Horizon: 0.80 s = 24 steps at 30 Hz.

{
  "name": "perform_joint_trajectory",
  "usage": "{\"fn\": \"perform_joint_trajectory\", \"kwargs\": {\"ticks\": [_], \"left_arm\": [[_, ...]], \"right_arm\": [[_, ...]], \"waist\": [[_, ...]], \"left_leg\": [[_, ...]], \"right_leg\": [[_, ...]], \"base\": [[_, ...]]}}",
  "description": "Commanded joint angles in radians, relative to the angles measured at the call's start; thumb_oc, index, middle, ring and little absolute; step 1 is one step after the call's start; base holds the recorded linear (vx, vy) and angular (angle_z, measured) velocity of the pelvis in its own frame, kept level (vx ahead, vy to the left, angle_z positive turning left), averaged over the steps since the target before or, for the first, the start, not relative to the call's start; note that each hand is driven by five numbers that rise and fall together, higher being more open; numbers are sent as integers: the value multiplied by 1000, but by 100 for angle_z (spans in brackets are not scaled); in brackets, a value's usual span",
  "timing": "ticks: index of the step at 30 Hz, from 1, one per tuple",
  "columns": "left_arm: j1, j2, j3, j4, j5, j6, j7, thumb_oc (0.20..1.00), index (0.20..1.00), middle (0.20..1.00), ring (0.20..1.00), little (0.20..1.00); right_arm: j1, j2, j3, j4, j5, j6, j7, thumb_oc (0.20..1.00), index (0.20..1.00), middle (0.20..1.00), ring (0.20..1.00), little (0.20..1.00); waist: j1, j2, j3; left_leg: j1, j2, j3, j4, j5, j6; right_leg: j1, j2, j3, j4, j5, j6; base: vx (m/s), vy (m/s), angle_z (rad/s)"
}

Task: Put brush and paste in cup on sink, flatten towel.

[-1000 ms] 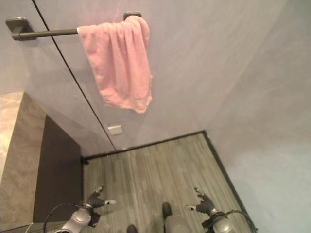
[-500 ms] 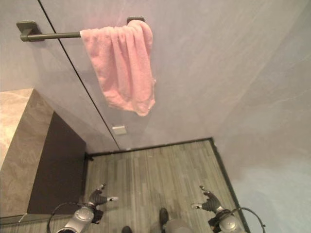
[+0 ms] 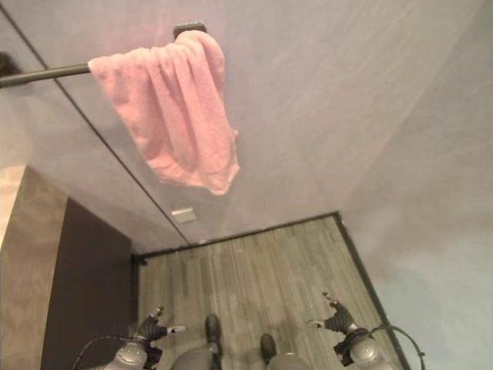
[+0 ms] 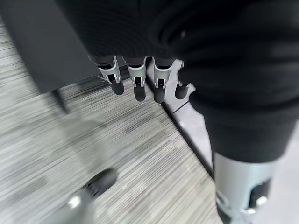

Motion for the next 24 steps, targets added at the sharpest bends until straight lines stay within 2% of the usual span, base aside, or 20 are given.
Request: {"fn": "perform_joint_trajectory", "kwargs": {"ticks": [1,3,4,5,6,9,10,13,14,15,18,20,22,23,24], "left_arm": [[-21,46,26,-47,-27,-47,17,1000,1000,1000,1000,1000],[-23,51,21,-59,-22,-46,16,1000,1000,1000,1000,1000],[-25,61,10,-78,-17,-46,10,1000,1000,1000,1000,1000],[-25,62,10,-78,-17,-46,10,1000,1000,1000,1000,1000],[-27,70,8,-93,-14,-48,9,1000,1000,1000,1000,1000],[-25,72,8,-86,-9,-45,7,1000,1000,1000,1000,1000],[-23,76,8,-87,-7,-43,3,1000,1000,1000,1000,1000],[-18,79,6,-78,2,-40,3,1000,1000,1000,1000,1000],[-17,83,2,-66,22,-39,-5,1000,1000,1000,1000,1000],[-16,82,4,-62,22,-39,-2,1000,1000,1000,1000,1000],[-12,76,5,-63,20,-40,-3,1000,1000,1000,1000,1000],[-17,71,2,-66,19,-41,-4,1000,1000,1000,1000,1000],[-23,67,0,-73,22,-43,-2,1000,1000,1000,1000,1000],[-18,65,2,-89,19,-45,-2,1000,1000,1000,1000,1000],[-16,63,0,-94,18,-44,-4,1000,1000,1000,1000,1000]], "right_arm": [[-7,10,8,-69,-23,-18,6,1000,1000,1000,1000,1000],[-11,13,8,-71,-25,-18,3,1000,1000,1000,1000,1000],[-16,18,10,-74,-22,-17,8,1000,1000,1000,1000,1000],[-16,18,10,-74,-22,-17,8,1000,1000,1000,1000,1000],[-21,23,20,-81,-20,-21,14,1000,1000,1000,1000,1000],[-23,28,25,-79,-24,-19,15,1000,1000,1000,1000,1000],[-30,33,36,-78,-26,-17,18,1000,1000,1000,1000,1000],[-33,36,43,-79,-30,-19,17,1000,1000,1000,1000,1000],[-28,35,38,-95,-14,-27,15,1000,1000,1000,1000,1000],[-25,33,35,-104,-7,-31,11,1000,1000,1000,1000,1000],[-22,29,31,-114,5,-33,8,1000,1000,1000,1000,1000],[-23,27,32,-114,8,-34,5,1000,1000,1000,1000,1000],[-27,27,31,-111,8,-32,0,1000,1000,1000,1000,1000],[-31,25,33,-111,-1,-29,1,1000,1000,1000,1000,1000],[-32,25,33,-108,-3,-26,3,1000,1000,1000,1000,1000]], "waist": [[3,-53,-39],[2,-54,-41],[1,-53,-43],[1,-53,-44],[1,-55,-49],[4,-56,-52],[5,-58,-49],[5,-56,-45],[-20,-50,-45],[-18,-47,-44],[-29,-41,-33],[-42,-41,-14],[-51,-44,-1],[-53,-44,8],[-58,-43,10]], "left_leg": [[-126,-24,16,212,-82,-17],[-123,-30,23,216,-96,-10],[-115,-44,23,216,-108,-1],[-116,-44,24,216,-108,-1],[-103,-58,21,208,-123,7],[-86,-67,18,194,-128,13],[-61,-69,13,167,-126,20],[-36,-66,8,142,-126,26],[8,-72,-8,85,-110,26],[24,-68,-1,71,-108,23],[55,-66,-9,54,-109,19],[77,-69,-18,54,-112,14],[107,-74,-27,46,-121,9],[134,-77,-35,39,-129,6],[145,-81,-47,38,-133,5]], "right_leg": [[55,-97,-11,126,28,130],[47,-105,-9,139,51,139],[29,-110,1,167,98,148],[28,-110,1,167,98,148],[16,-113,1,185,135,155],[9,-119,-9,212,162,162],[-15,-108,-16,265,195,165],[-41,-91,-40,308,203,164],[-113,-12,-16,291,135,141],[-124,-20,-52,258,114,134],[-174,-7,-78,203,94,128],[-211,-8,-73,154,118,132],[-250,-34,-80,93,171,144],[-271,-58,-108,55,207,153],[-269,-59,-107,51,215,155]], "base": [[183,239,-19],[131,186,-18],[79,126,-4],[166,250,10],[112,155,13],[87,125,10],[62,107,6],[82,102,-5],[134,96,-14],[136,95,-7],[86,18,-12],[96,-5,8],[179,-54,23],[215,-78,25],[216,-88,24]]}}
